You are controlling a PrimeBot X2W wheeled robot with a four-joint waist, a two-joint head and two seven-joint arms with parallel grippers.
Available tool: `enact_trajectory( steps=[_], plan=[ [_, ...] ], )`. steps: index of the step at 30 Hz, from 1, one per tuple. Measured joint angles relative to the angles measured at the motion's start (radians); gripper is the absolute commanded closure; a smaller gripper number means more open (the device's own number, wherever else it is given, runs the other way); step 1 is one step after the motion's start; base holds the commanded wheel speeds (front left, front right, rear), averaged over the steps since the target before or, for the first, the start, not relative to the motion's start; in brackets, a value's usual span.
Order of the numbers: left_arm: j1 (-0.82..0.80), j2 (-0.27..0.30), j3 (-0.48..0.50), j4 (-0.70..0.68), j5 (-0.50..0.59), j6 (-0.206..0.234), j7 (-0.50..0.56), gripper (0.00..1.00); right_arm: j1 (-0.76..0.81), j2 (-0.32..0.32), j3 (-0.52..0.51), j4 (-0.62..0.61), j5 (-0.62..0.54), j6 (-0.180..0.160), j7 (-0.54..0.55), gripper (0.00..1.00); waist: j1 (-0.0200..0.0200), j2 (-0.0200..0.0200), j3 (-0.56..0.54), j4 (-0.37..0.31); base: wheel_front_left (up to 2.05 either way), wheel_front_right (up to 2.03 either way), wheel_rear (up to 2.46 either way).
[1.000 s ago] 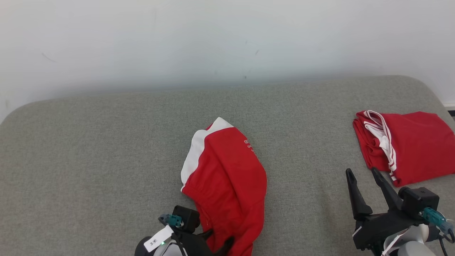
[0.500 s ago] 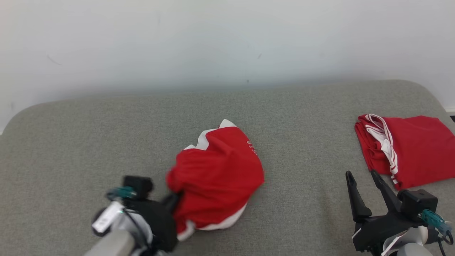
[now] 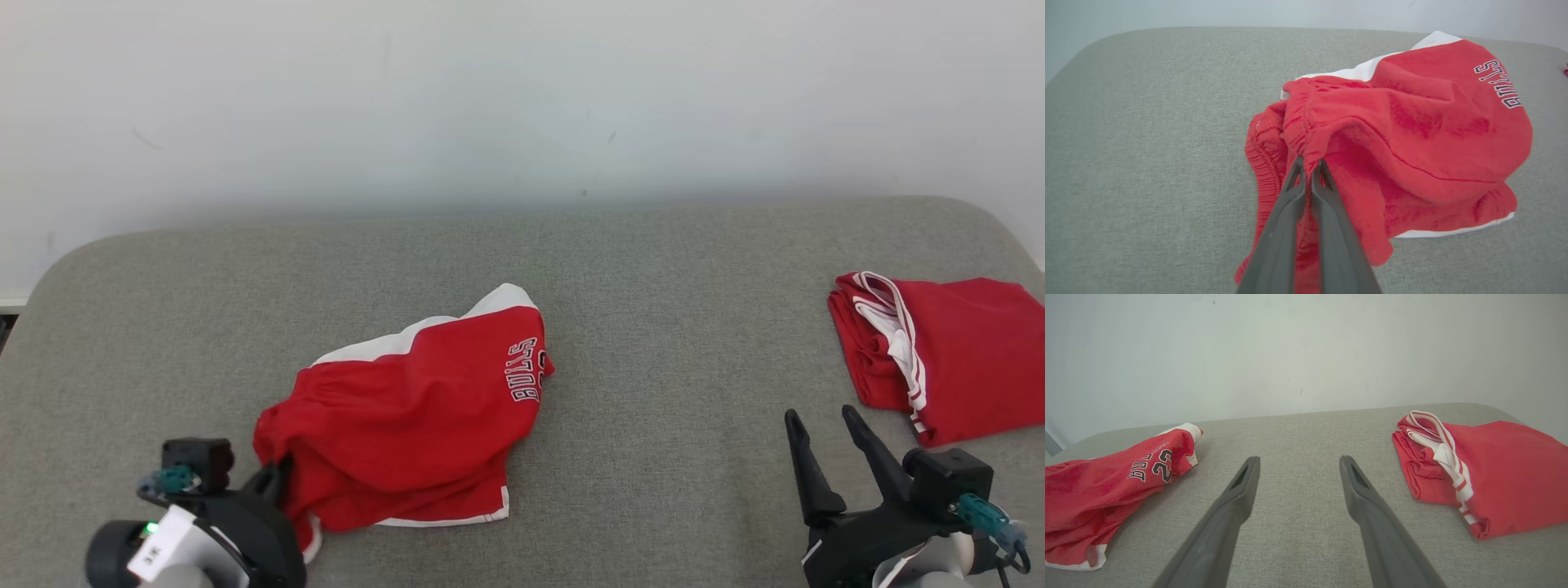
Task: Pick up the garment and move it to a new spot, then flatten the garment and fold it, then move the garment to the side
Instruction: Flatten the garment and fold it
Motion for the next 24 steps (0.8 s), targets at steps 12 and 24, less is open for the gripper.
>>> enact_trajectory(
  steps=[12,24],
  plan=[
    [0.013,-0.02,0.042,-0.015,0.051,0.024,-0.109,0.0,-0.025,0.019,0.057,0.003,-0.003,0.037,0.011,0.0,0.0,0.0,0.005,0.027,0.0,0.0,0.0],
    [0.134,-0.027,0.113,-0.089,0.079,0.026,-0.168,0.0,-0.044,0.066,0.139,0.019,-0.003,0.088,0.049,0.0,0.0,0.0,0.029,0.04,0.0,0.0,0.0]
  ],
)
